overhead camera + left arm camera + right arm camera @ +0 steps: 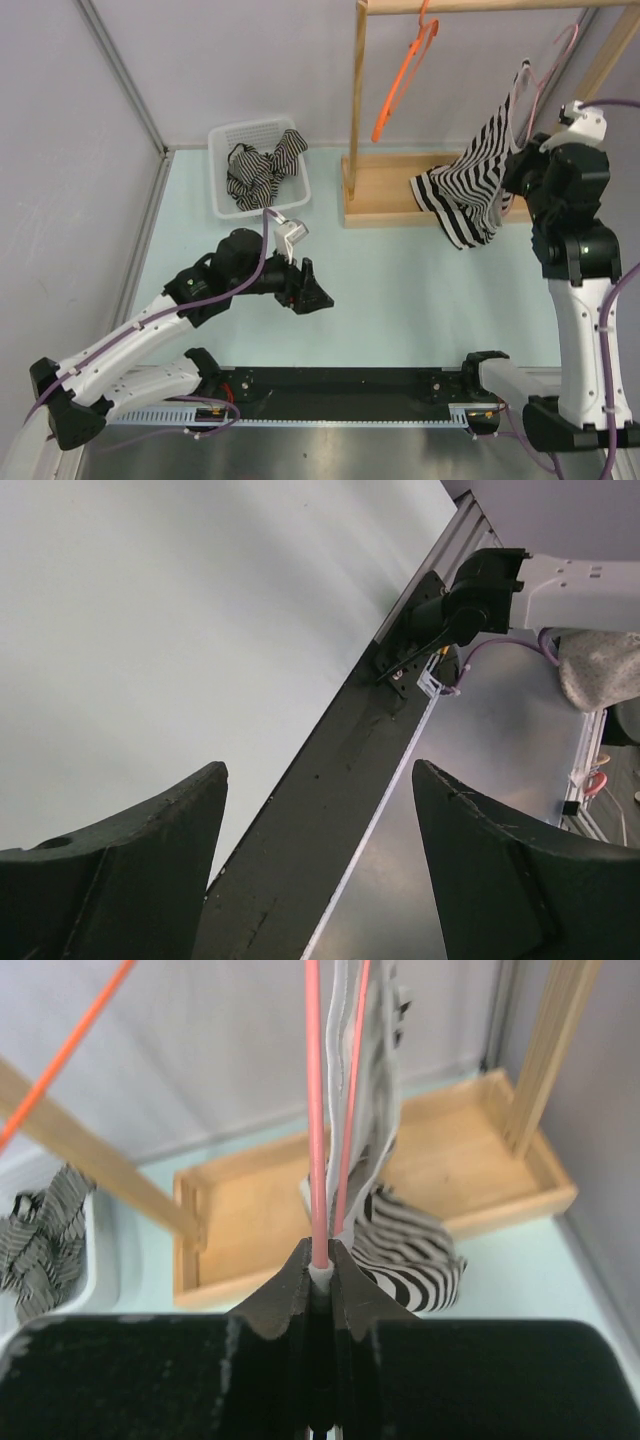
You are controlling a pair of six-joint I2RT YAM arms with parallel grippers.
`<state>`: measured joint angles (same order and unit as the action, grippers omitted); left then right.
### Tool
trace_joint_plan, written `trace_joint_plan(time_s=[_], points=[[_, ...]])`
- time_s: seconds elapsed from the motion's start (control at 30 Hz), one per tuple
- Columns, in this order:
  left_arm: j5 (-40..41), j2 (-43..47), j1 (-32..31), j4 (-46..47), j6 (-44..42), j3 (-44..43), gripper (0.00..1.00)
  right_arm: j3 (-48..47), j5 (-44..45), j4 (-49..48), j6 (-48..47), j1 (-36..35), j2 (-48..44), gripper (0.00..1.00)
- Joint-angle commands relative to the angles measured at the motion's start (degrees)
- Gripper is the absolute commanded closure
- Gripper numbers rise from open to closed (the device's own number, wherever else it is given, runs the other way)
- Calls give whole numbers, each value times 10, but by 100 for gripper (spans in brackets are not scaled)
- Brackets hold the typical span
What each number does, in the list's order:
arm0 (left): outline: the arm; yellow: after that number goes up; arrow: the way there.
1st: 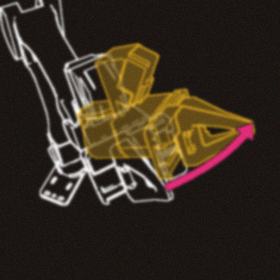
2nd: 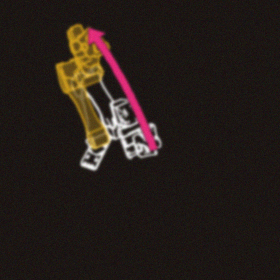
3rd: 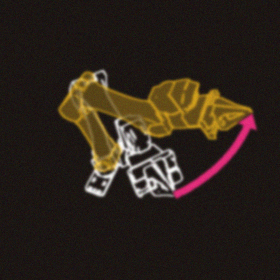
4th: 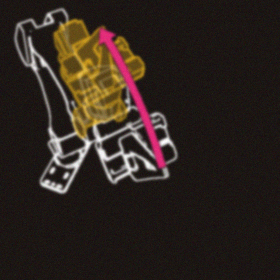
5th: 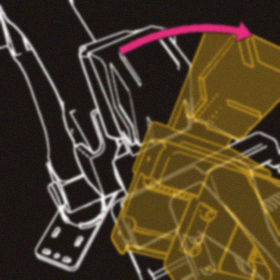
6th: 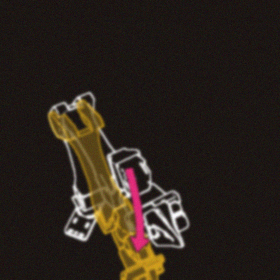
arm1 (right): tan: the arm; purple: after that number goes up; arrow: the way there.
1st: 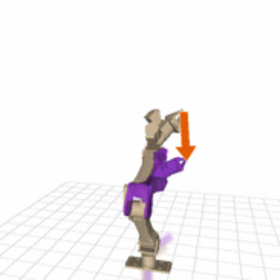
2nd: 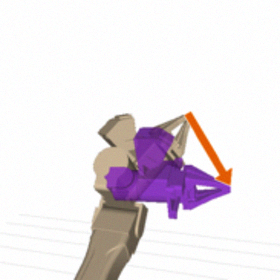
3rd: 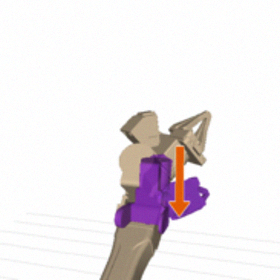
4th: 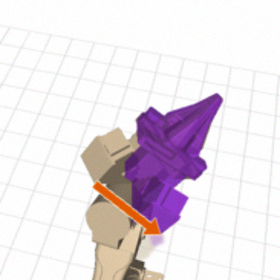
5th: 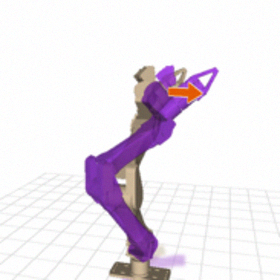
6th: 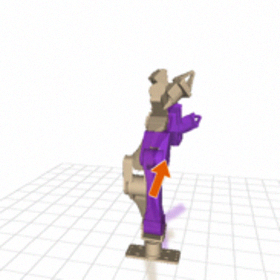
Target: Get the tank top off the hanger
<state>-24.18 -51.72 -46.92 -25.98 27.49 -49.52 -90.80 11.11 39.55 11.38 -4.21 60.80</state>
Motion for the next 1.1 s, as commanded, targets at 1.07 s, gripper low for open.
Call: trace_joint_plan(time_s=[1.07], points=[[212, -122, -3, 68, 11, -163, 20, 360, -529, 49, 191, -101, -374, 100]])
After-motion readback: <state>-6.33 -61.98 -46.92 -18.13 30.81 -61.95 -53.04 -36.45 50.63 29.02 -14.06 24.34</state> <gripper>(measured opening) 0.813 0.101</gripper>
